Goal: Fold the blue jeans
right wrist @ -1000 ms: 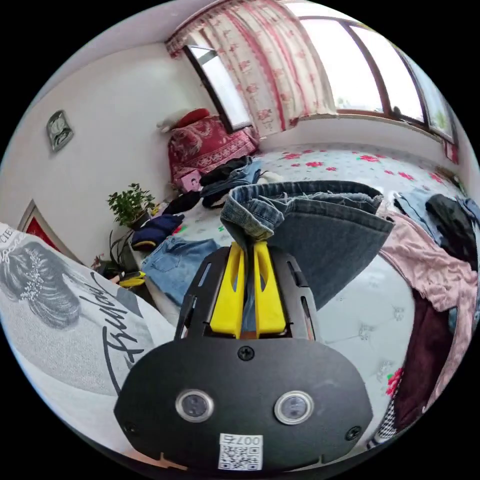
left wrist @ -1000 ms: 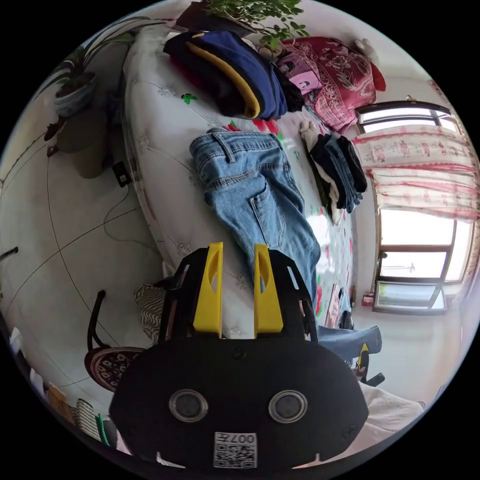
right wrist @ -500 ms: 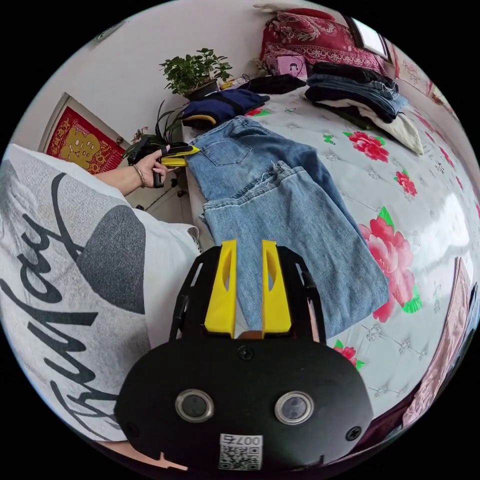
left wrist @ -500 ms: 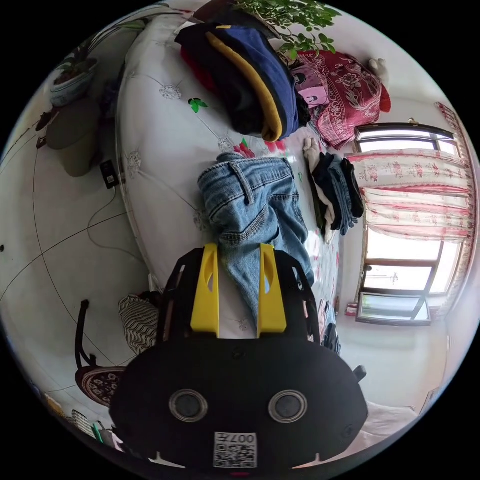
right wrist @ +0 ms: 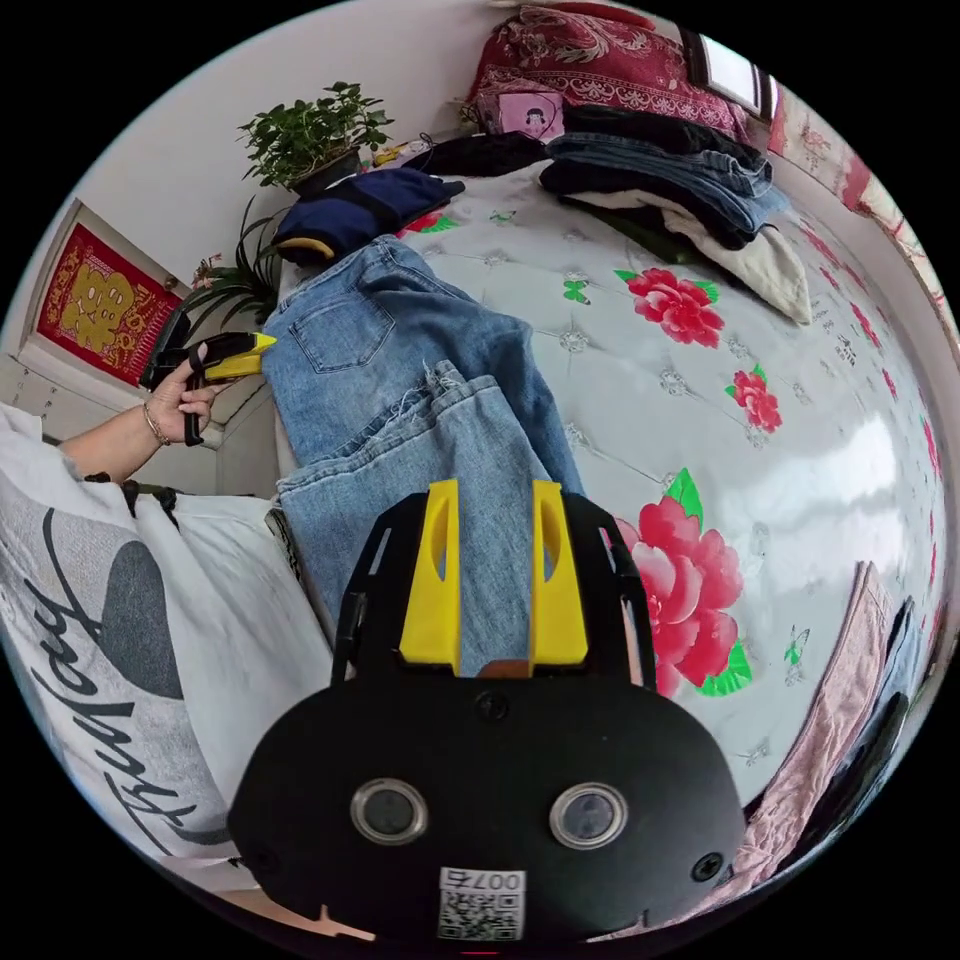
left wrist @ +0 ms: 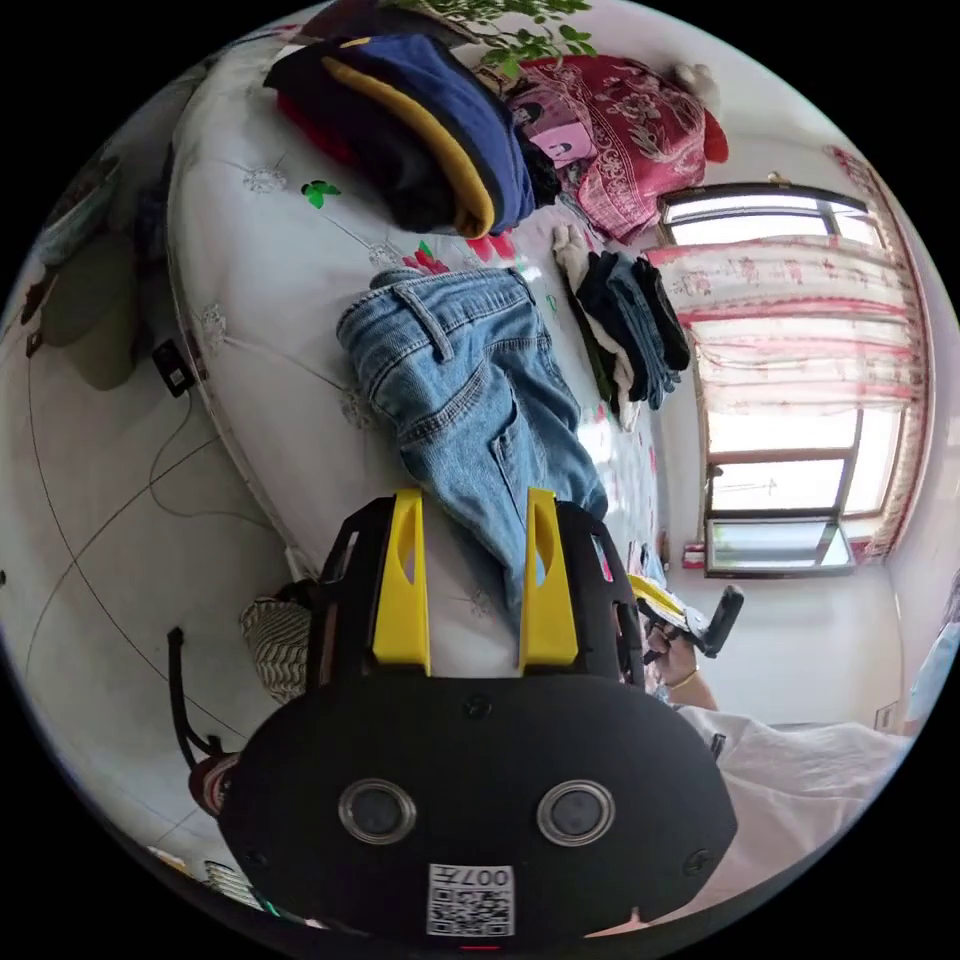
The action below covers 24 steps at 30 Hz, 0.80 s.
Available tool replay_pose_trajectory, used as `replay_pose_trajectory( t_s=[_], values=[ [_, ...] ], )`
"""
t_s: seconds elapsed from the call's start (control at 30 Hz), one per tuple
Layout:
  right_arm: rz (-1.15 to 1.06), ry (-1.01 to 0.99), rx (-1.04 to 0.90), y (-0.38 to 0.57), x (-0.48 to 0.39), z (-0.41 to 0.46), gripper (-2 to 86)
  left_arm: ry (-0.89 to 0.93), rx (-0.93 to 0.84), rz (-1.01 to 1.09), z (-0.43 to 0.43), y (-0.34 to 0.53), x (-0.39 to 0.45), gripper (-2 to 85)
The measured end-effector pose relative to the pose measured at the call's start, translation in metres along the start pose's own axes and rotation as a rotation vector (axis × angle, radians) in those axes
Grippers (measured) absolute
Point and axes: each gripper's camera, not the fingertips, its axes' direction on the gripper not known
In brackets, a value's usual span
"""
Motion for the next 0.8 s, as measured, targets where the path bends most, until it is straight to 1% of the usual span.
replay_pose_trajectory(
  t_s=[0.13,0.23,0.33,0.37,0.4,0.47,0.53,0.6,0.7,0.8],
  values=[
    [-0.105,-0.005,-0.04,-0.05,-0.015,0.029,9.4,0.015,0.011,-0.066,0.002,-0.026,-0.021,13.2],
    [-0.154,-0.034,-0.068,-0.085,-0.027,0.054,9.1,0.013,0.015,-0.069,0.004,-0.032,-0.026,11.6],
    [-0.193,-0.021,-0.193,-0.103,-0.039,0.096,7.8,-0.021,0.019,-0.065,0.005,-0.032,-0.03,9.0],
    [-0.201,0.025,-0.262,-0.102,-0.043,0.112,6.8,-0.03,0.022,-0.072,0.006,-0.032,-0.032,8.2],
    [-0.23,0.075,-0.209,-0.098,-0.049,0.107,5.4,-0.033,0.023,-0.074,0.007,-0.032,-0.033,7.8],
    [-0.224,0.061,-0.197,-0.094,-0.048,0.098,3.6,-0.038,0.032,-0.073,0.01,-0.032,-0.036,6.4],
    [-0.192,0.074,-0.13,-0.086,-0.043,0.076,2.6,-0.047,0.039,-0.065,0.013,-0.03,-0.038,5.9],
    [-0.139,0.171,-0.054,-0.076,-0.036,0.045,2.2,-0.045,0.049,-0.061,0.016,-0.028,-0.04,5.8],
    [-0.067,0.239,-0.033,-0.074,-0.022,0.031,2.4,-0.037,0.058,-0.05,0.022,-0.024,-0.044,6.4],
    [-0.01,0.212,-0.113,-0.075,-0.001,0.041,3.4,-0.01,0.087,-0.062,0.025,-0.018,-0.048,8.5]
  ],
)
